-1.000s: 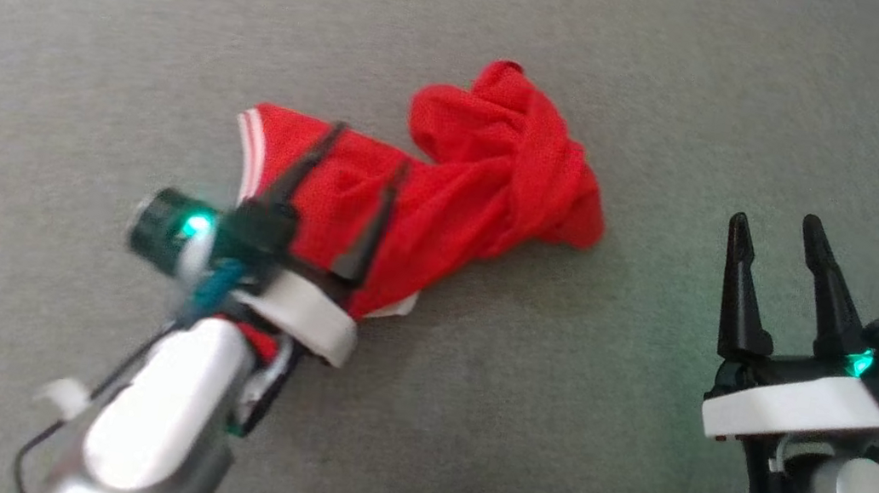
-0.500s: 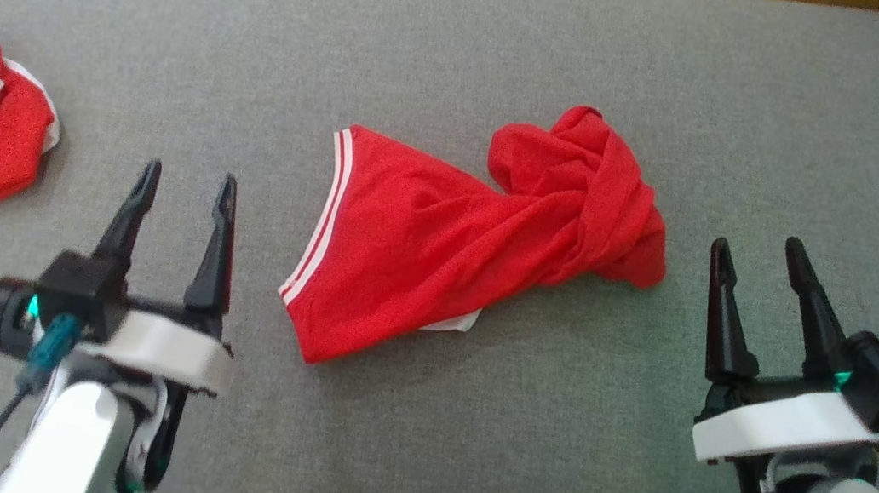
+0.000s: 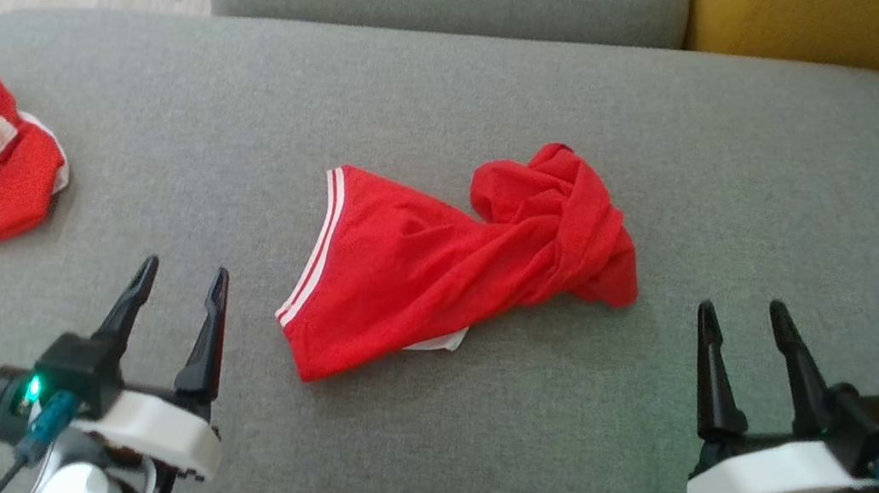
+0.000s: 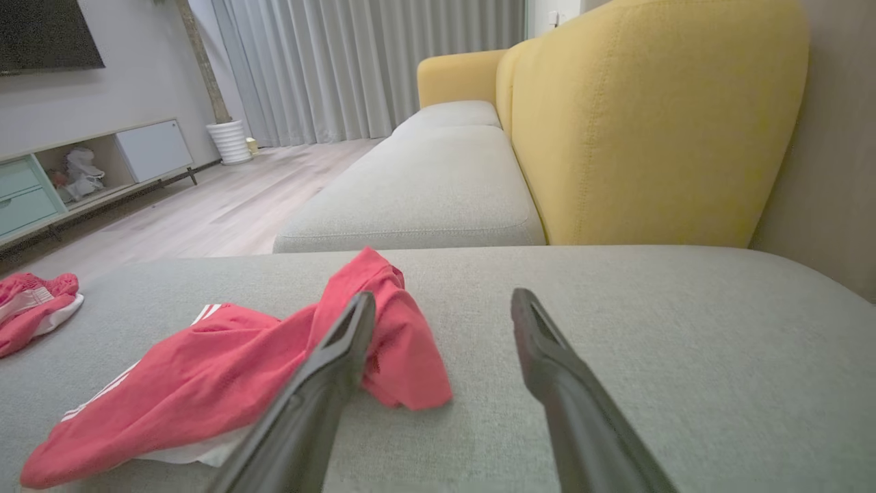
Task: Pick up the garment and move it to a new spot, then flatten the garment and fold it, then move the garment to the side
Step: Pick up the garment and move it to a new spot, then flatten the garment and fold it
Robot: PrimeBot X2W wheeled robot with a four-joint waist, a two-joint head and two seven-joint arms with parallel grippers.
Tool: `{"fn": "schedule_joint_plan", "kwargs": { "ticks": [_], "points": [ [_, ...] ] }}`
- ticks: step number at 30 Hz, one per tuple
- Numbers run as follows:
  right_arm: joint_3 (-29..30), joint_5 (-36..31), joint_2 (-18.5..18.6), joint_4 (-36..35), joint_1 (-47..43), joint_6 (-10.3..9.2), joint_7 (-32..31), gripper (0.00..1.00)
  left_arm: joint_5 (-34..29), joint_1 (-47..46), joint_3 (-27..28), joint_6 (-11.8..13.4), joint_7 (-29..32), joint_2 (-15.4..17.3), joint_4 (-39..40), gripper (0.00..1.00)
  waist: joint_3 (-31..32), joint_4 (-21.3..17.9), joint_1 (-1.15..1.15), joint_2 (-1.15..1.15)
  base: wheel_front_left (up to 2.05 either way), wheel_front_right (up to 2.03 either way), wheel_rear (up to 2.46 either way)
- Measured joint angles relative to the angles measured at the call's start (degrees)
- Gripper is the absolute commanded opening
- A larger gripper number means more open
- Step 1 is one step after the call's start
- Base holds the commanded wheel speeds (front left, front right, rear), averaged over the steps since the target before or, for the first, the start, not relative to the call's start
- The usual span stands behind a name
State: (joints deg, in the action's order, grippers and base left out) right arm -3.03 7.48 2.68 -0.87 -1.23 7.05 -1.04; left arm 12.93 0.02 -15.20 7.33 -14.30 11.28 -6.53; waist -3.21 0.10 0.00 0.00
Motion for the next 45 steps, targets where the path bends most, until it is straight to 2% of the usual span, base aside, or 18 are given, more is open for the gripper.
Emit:
{"fn": "schedule_joint_plan", "kwargs": {
  "ticks": [9,36,40,45],
  "points": [
    [0.12,0.00,-0.01,-1.07,-3.20,0.00,-1.10,1.00,0.35,3.16,-0.34,0.76,0.36,0.16,0.75,1.00,2.13,-0.32,0.00,0.00,0.00,0.00,0.00],
    [0.29,0.09,-0.02,-2.04,-3.18,0.00,-1.51,1.00,0.92,3.32,-1.02,2.21,0.85,0.55,1.36,1.00,1.04,-0.14,0.00,0.00,0.00,0.00,0.00],
    [0.27,0.09,-0.02,-2.11,-3.05,0.00,-1.51,1.00,2.61,2.86,-2.82,0.01,1.75,0.34,0.35,1.00,0.03,-0.03,0.00,0.00,0.00,0.00,0.00],
    [-0.11,0.14,-0.02,-2.16,-2.80,0.00,-1.48,1.00,6.44,0.48,-4.93,-3.55,5.45,-2.12,-4.57,1.00,-2.21,-0.09,0.00,0.00,0.00,0.00,0.00]
  ]
}}
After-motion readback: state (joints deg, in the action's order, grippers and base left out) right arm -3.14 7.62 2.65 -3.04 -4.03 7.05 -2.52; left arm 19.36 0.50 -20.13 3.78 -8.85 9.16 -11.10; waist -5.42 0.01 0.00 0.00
